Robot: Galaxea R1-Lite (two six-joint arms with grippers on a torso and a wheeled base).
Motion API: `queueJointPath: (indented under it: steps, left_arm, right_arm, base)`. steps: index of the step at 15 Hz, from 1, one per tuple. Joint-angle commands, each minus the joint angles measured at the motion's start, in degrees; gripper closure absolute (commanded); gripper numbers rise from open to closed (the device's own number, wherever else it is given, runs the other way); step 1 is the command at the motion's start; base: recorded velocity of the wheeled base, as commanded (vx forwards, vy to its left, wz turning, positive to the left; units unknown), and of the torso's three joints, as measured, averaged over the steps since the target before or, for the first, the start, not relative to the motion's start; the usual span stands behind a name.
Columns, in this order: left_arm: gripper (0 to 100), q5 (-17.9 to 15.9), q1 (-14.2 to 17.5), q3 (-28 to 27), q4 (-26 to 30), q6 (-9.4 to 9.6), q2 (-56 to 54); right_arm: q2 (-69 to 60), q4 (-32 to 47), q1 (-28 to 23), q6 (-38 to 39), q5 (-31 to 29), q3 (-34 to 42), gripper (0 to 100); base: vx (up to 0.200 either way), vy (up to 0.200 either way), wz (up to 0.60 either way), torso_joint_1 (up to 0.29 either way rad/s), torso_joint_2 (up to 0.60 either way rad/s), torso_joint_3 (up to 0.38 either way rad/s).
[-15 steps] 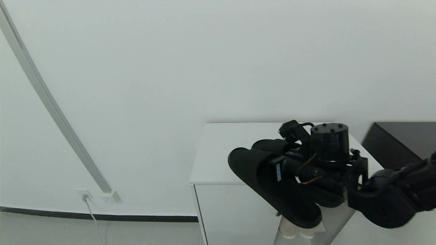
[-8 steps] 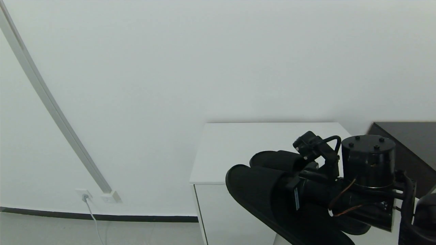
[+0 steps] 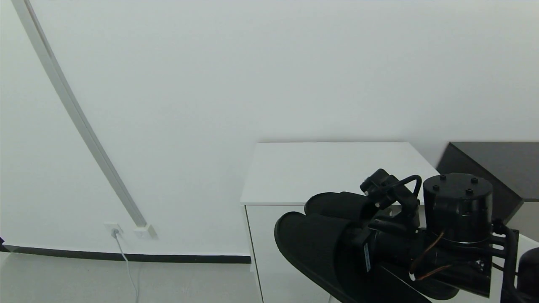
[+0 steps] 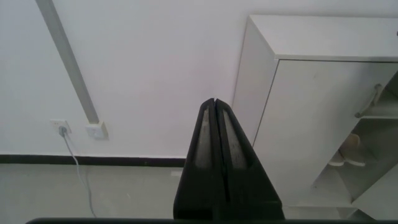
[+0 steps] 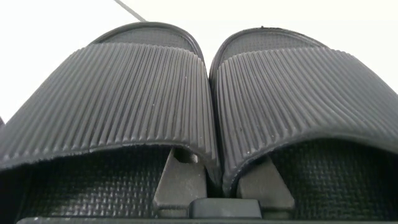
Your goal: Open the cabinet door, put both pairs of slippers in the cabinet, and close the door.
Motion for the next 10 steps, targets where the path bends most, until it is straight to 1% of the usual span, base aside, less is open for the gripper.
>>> queueJointPath:
  steps: [1, 5, 10]
  left_arm:
    - [100, 0.0, 0.0, 0.0, 0.0, -0.02, 0.0]
    - [100, 0.1, 0.0, 0.0, 0.0, -0.11, 0.0]
    - [100, 0.0, 0.0, 0.0, 0.0, -0.02, 0.0]
  right_arm:
    - [0.1, -0.1, 0.2, 0.0, 0.3, 0.1, 100]
    - [0.7, -5.7, 0.2, -0.1, 0.1, 2.1, 100]
    - [0.8, -6.2, 0.2, -1.0, 0.4, 2.7, 100]
  base:
    - [0.0, 0.0, 0.0, 0.0, 0.0, 0.0]
    - [0.0, 0.0, 0.0, 0.0, 0.0, 0.0]
    - [0.0, 0.0, 0.0, 0.0, 0.0, 0.0]
